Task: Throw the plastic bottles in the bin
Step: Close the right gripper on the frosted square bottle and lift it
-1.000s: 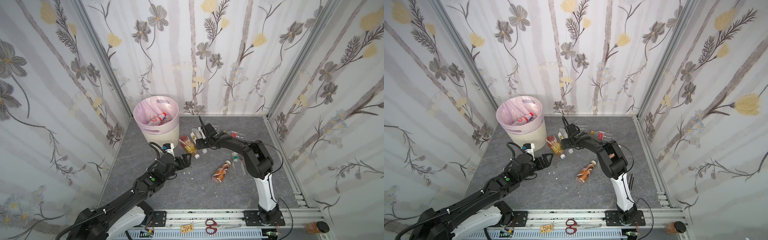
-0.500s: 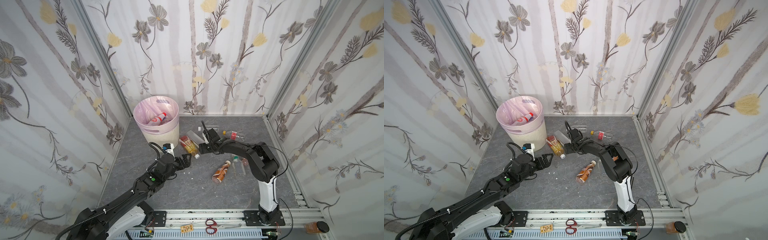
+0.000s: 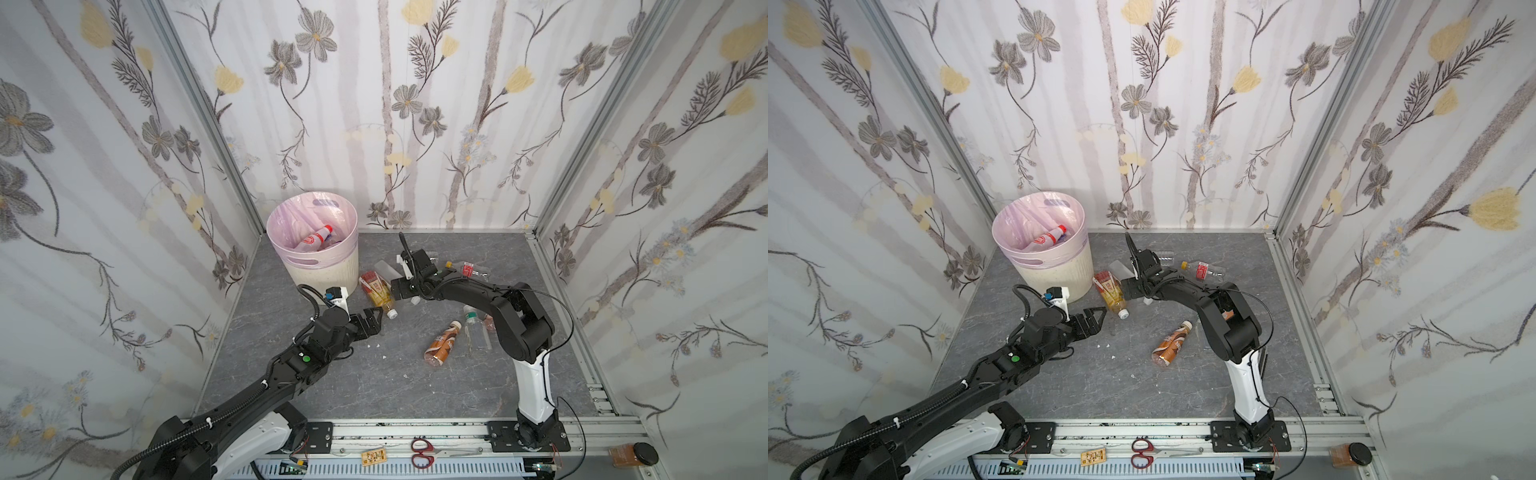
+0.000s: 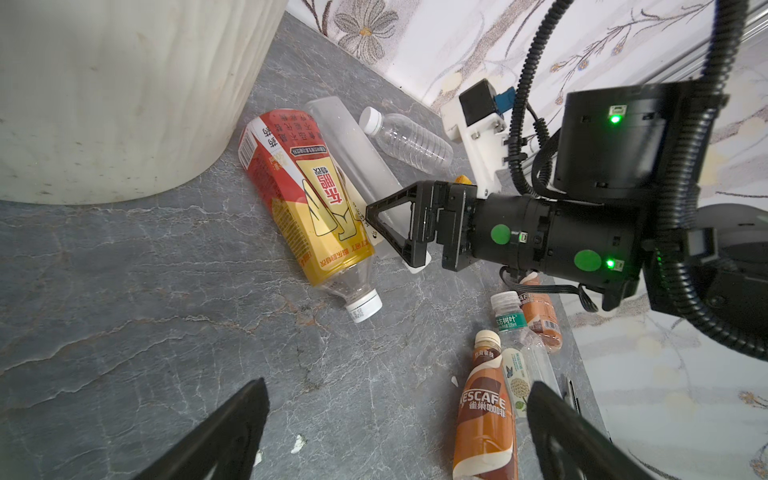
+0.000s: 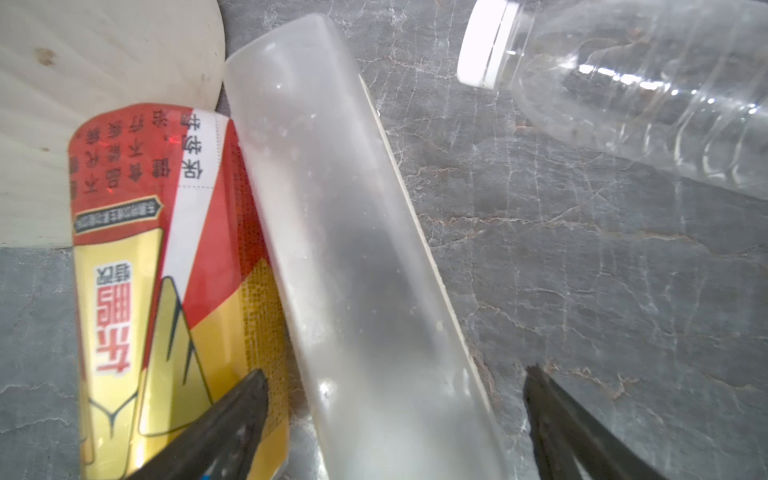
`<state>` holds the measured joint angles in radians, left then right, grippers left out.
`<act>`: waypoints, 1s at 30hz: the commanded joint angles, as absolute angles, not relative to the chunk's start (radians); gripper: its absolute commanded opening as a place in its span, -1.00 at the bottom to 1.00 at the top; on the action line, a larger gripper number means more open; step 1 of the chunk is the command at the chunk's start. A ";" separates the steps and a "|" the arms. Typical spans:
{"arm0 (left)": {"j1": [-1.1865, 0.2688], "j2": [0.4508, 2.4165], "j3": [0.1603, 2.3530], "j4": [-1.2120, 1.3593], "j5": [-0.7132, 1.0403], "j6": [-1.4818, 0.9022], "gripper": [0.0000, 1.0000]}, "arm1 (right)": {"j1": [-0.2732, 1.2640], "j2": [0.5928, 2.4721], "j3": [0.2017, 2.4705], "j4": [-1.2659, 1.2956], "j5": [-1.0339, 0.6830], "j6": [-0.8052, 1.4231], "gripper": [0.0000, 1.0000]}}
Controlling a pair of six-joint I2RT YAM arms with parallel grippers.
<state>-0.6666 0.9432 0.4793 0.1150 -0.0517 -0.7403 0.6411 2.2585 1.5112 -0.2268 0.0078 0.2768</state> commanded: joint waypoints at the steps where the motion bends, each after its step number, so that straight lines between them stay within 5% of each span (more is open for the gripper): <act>1: -0.667 0.937 0.480 0.136 -0.066 -0.748 1.00 | 0.643 2.271 1.526 -0.228 0.028 0.262 0.82; 9: -0.668 0.952 0.483 0.136 -0.069 -0.747 1.00 | 0.643 2.261 1.486 -0.192 0.019 0.264 0.48; 30: -0.667 0.982 0.545 0.135 -0.074 -0.742 1.00 | 0.649 2.080 1.376 -0.153 0.020 0.262 0.20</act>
